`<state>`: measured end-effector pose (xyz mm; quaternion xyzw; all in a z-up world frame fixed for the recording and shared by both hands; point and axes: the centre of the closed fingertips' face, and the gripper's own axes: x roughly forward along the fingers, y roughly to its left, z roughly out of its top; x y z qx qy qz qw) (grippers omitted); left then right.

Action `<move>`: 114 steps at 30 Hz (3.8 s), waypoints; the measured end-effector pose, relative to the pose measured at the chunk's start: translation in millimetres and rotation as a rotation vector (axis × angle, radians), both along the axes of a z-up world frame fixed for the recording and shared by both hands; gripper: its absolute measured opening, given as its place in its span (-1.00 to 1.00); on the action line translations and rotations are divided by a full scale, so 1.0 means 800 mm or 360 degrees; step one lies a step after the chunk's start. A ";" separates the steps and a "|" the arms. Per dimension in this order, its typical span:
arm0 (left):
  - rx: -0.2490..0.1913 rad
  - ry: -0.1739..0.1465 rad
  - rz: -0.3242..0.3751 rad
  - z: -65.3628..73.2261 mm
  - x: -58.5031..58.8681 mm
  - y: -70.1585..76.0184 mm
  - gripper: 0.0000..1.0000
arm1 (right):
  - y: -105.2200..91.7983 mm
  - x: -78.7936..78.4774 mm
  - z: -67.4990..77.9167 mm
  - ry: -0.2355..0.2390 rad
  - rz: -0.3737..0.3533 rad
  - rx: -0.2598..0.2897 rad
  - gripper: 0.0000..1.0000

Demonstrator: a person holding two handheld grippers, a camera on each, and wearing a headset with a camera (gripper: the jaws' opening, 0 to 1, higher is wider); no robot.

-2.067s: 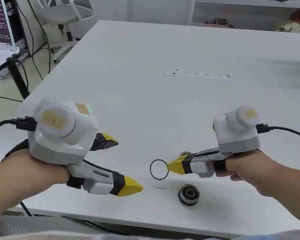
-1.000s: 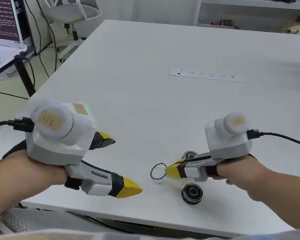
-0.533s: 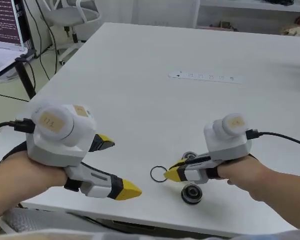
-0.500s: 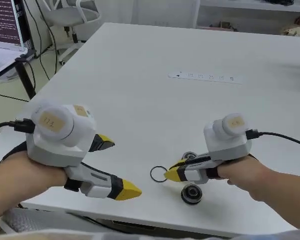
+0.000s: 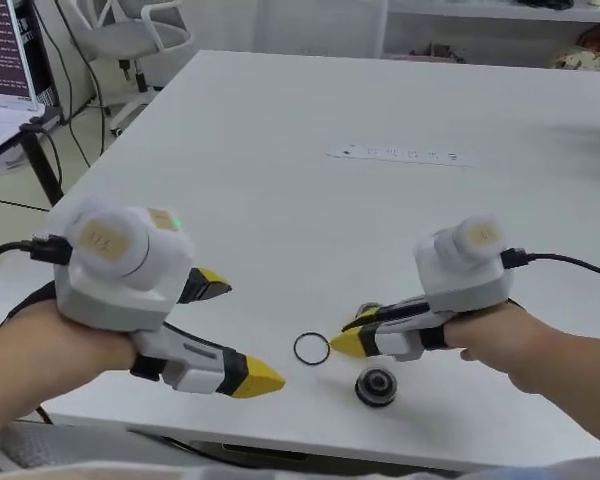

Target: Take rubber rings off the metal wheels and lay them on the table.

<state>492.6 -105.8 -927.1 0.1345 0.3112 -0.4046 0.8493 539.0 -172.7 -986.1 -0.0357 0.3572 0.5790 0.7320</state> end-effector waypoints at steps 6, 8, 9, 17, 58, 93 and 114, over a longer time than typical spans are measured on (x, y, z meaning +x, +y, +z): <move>0.0004 -0.0006 -0.0018 0.003 0.005 -0.008 0.55 | -0.013 -0.003 0.008 -0.0017 0.0005 0.0016 -0.62; -0.0001 -0.0007 -0.0028 0.005 0.006 -0.012 0.54 | -0.018 -0.002 0.011 -0.0021 -0.0004 0.0028 -0.61; 0.0000 -0.0007 -0.0033 0.005 0.007 -0.013 0.53 | -0.020 -0.002 0.012 -0.0022 -0.0008 0.0034 -0.61; 0.0002 -0.0004 -0.0076 0.005 0.014 -0.030 0.50 | -0.038 -0.002 0.018 -0.0034 -0.0033 0.0065 -0.60; 0.0032 0.0140 -0.0315 -0.043 0.026 -0.106 0.15 | -0.081 -0.034 -0.009 -0.0047 0.0017 0.0106 -0.46; 0.0115 0.0183 -0.0466 -0.087 0.016 -0.142 -0.23 | -0.078 -0.048 -0.039 -0.0223 0.0200 0.0026 -0.55; 0.0147 0.0172 -0.0542 -0.097 0.013 -0.155 -0.59 | -0.073 -0.048 -0.043 -0.0244 0.0220 0.0015 -0.57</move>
